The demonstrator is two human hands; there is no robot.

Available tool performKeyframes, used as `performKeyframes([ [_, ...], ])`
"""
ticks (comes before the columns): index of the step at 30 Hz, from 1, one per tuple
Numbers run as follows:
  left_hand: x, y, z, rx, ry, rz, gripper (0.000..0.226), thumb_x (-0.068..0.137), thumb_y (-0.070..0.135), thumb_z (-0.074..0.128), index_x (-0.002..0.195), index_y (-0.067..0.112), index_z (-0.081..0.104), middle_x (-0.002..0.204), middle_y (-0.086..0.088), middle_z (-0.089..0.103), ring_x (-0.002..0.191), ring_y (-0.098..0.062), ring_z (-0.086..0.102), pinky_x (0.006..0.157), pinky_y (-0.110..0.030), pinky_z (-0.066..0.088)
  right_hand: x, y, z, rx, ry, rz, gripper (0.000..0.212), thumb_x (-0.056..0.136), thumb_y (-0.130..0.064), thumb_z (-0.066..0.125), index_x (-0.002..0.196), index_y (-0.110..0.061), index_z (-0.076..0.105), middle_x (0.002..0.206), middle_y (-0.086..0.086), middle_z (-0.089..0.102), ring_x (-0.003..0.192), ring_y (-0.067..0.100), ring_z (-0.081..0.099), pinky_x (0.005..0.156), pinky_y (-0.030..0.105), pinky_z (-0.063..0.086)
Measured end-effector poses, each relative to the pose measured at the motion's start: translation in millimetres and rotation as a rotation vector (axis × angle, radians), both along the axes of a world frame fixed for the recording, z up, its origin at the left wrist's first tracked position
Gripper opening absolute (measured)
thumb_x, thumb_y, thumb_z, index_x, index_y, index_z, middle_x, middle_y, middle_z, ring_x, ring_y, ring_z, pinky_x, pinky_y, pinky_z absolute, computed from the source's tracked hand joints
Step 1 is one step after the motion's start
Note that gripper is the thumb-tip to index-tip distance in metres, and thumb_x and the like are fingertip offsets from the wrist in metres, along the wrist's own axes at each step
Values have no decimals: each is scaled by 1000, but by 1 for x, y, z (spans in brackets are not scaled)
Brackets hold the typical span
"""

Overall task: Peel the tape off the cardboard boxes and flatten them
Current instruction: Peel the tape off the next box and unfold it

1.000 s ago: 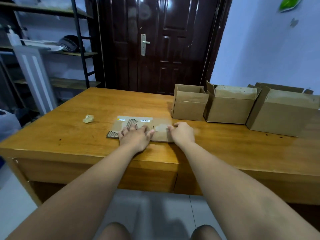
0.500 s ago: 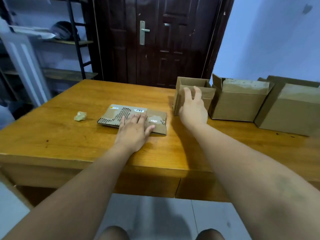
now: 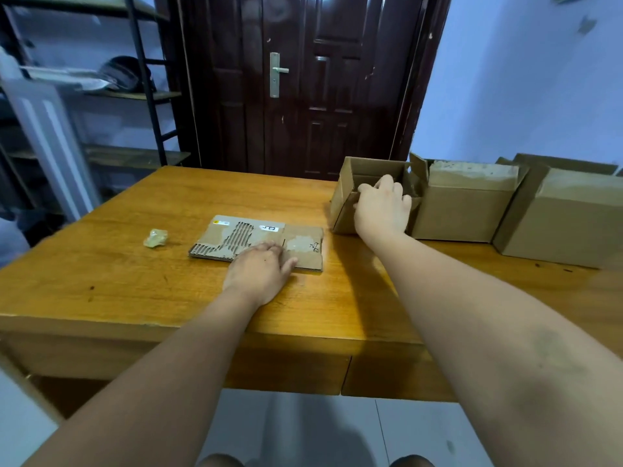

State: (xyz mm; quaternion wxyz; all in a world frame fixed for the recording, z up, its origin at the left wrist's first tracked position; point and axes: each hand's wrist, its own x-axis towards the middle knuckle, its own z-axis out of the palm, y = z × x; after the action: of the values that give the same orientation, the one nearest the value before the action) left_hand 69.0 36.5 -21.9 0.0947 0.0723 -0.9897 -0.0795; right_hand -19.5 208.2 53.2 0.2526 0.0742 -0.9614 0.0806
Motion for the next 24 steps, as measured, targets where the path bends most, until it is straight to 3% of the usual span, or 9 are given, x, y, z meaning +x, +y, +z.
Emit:
performKeyframes([
  [3, -1, -1, -2, -27, 0, 10, 64, 96, 58, 30, 145, 17, 38, 155, -2, 32, 142, -20, 29, 118, -37, 13, 5, 5, 4, -186, 57, 87, 32, 100, -26, 49, 130, -15, 54, 130, 10, 49, 122, 28, 40, 97, 36, 40],
  [5, -1, 1, -2, -50, 35, 16, 61, 96, 54, 34, 146, 19, 36, 155, -2, 32, 142, -19, 27, 119, -39, 3, 9, 11, 8, -335, -10, 166, 34, 100, -27, 50, 131, -14, 53, 132, 9, 51, 126, 28, 38, 101, 38, 39],
  [9, 3, 4, -2, -36, 148, 5, 55, 95, 43, 39, 145, 19, 36, 152, -2, 36, 140, -18, 30, 119, -37, 5, 17, 26, 9, -592, -188, 356, 33, 92, -35, 63, 119, -17, 60, 119, 3, 60, 115, 23, 52, 94, 35, 47],
  [13, 5, 1, -3, 41, 167, -20, 55, 92, 41, 47, 143, 22, 39, 146, 1, 41, 137, -18, 34, 119, -41, -1, 33, 36, 15, -858, -229, 425, 31, 86, -44, 67, 107, -22, 59, 105, -8, 61, 105, 15, 56, 83, 28, 47],
  [15, 4, -1, 0, 243, 241, 10, 51, 92, 39, 53, 139, 22, 45, 142, 0, 47, 135, -19, 38, 119, -43, 7, 39, 41, 22, -952, -259, 374, 37, 81, -55, 66, 107, -30, 58, 111, -8, 56, 113, 18, 49, 96, 38, 43],
  [17, 5, 1, 9, 687, 321, 46, 41, 94, 33, 55, 132, 20, 53, 133, -1, 56, 126, -20, 48, 112, -40, 30, 44, 45, 32, -1012, -322, 334, 42, 73, -66, 63, 103, -36, 60, 117, -6, 57, 117, 21, 48, 104, 45, 38],
  [19, 9, 11, 21, 1134, 339, 62, 23, 95, 32, 53, 114, 25, 63, 118, 3, 64, 115, -18, 57, 99, -40, 45, 48, 52, 36, -1116, -412, 344, 44, 82, -59, 63, 115, -30, 59, 124, 0, 60, 116, 23, 52, 102, 45, 41],
  [21, 14, 26, 33, 1273, 363, 29, 17, 97, 30, 49, 102, 24, 64, 109, 4, 67, 109, -16, 59, 95, -37, 45, 51, 58, 36, -1266, -472, 355, 49, 87, -54, 61, 124, -22, 54, 129, 3, 59, 120, 26, 54, 103, 48, 42],
  [24, 21, 45, 47, 1432, 342, -45, 35, 102, 36, 39, 113, 13, 63, 106, -1, 66, 96, -12, 61, 92, -28, 42, 60, 64, 38, -1462, -530, 394, 34, 91, -52, 58, 104, -20, 63, 117, 4, 68, 112, 27, 61, 100, 51, 45],
])
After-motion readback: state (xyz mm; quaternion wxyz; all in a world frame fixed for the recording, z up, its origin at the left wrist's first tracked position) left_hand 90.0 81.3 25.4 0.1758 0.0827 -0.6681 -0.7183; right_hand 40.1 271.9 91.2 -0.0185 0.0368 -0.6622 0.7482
